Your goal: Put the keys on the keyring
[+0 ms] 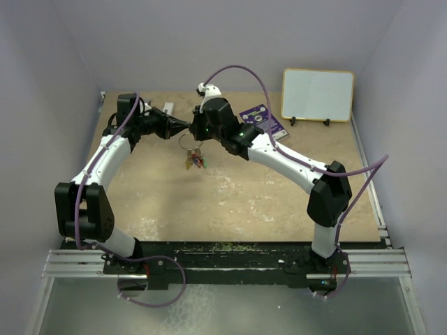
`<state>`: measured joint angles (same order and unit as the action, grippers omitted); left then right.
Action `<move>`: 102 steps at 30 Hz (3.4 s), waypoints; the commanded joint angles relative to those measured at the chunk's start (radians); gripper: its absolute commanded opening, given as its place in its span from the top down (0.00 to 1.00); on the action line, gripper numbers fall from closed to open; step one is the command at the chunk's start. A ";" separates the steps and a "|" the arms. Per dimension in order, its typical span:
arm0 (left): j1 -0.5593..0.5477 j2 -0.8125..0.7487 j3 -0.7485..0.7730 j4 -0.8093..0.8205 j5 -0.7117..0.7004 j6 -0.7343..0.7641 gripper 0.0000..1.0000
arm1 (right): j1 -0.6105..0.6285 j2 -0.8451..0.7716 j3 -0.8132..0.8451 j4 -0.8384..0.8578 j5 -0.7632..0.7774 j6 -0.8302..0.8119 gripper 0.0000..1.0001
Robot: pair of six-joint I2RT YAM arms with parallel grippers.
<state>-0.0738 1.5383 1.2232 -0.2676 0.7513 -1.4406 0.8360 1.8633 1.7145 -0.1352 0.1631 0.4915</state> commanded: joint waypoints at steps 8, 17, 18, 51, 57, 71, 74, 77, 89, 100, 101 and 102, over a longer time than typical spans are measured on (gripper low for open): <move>-0.034 -0.031 0.058 0.011 0.071 -0.076 0.96 | -0.024 0.005 0.059 0.018 -0.024 0.022 1.00; -0.041 -0.024 0.081 0.035 0.076 -0.102 0.96 | -0.024 0.030 0.061 -0.005 -0.056 0.042 1.00; -0.041 -0.021 0.083 0.034 0.079 -0.104 0.96 | -0.024 0.032 0.061 -0.009 -0.056 0.043 1.00; -0.060 -0.018 0.097 0.048 0.087 -0.116 0.96 | -0.037 0.067 0.064 -0.013 -0.134 0.062 1.00; -0.054 -0.008 0.074 0.057 0.072 -0.099 0.96 | -0.037 -0.138 -0.139 0.056 -0.104 0.056 1.00; -0.046 -0.001 0.065 0.077 0.051 -0.081 0.96 | -0.023 -0.311 -0.171 0.066 0.018 0.011 1.00; -0.046 -0.004 0.065 0.077 0.053 -0.078 0.96 | -0.023 -0.299 -0.142 0.082 0.031 0.006 1.00; -0.047 -0.007 0.065 0.076 0.055 -0.079 0.96 | -0.023 -0.273 -0.112 0.062 0.032 0.001 1.00; -0.047 -0.020 0.053 0.125 0.098 -0.115 0.96 | -0.022 -0.237 -0.117 0.146 -0.048 -0.077 1.00; -0.028 0.002 0.015 0.225 0.335 0.000 0.96 | -0.027 -0.382 -0.375 0.313 -0.243 -0.207 1.00; -0.024 0.003 0.012 0.249 0.359 0.005 0.96 | -0.028 -0.413 -0.398 0.316 -0.254 -0.205 1.00; -0.023 0.003 0.012 0.260 0.384 0.013 0.96 | -0.027 -0.439 -0.425 0.325 -0.258 -0.204 1.00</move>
<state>-0.1108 1.5574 1.2476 -0.1215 0.9909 -1.4796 0.8108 1.5501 1.3392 0.0662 -0.0154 0.3283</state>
